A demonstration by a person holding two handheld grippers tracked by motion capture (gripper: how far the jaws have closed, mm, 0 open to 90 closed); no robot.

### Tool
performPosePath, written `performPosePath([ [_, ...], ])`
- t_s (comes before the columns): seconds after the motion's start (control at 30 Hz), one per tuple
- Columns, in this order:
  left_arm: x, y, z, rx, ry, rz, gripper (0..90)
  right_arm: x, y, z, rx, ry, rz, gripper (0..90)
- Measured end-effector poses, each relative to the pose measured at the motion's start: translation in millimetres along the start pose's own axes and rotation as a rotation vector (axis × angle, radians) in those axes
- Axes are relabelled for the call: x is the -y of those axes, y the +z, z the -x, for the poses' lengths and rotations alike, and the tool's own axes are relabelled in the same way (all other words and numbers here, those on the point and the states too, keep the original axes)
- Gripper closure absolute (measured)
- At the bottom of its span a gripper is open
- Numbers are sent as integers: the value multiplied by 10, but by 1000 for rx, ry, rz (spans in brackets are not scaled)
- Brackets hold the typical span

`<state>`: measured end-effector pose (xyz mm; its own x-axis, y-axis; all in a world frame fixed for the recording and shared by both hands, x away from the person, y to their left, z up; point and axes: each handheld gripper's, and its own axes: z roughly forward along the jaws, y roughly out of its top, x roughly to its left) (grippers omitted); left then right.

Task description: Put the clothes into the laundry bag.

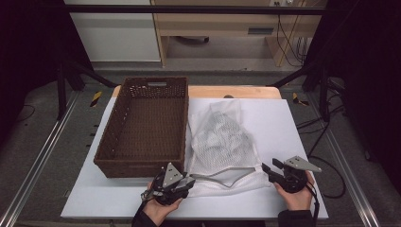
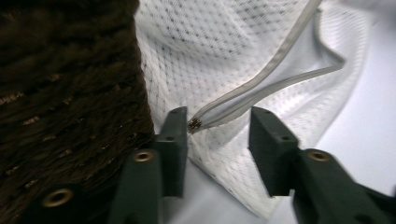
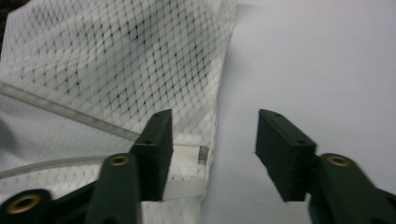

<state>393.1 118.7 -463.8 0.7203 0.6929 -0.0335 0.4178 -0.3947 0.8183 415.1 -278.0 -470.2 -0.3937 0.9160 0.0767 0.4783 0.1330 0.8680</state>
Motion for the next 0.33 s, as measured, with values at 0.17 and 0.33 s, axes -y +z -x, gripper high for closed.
performPosePath([
  [0.17, 11, -105, -49, 37, -5, 2, 388, -30, -61, 63, 10, 25, 48, 317],
  [0.33, 51, -226, -140, 32, 0, 25, 319, -36, -125, 131, 27, 39, 71, 279],
])
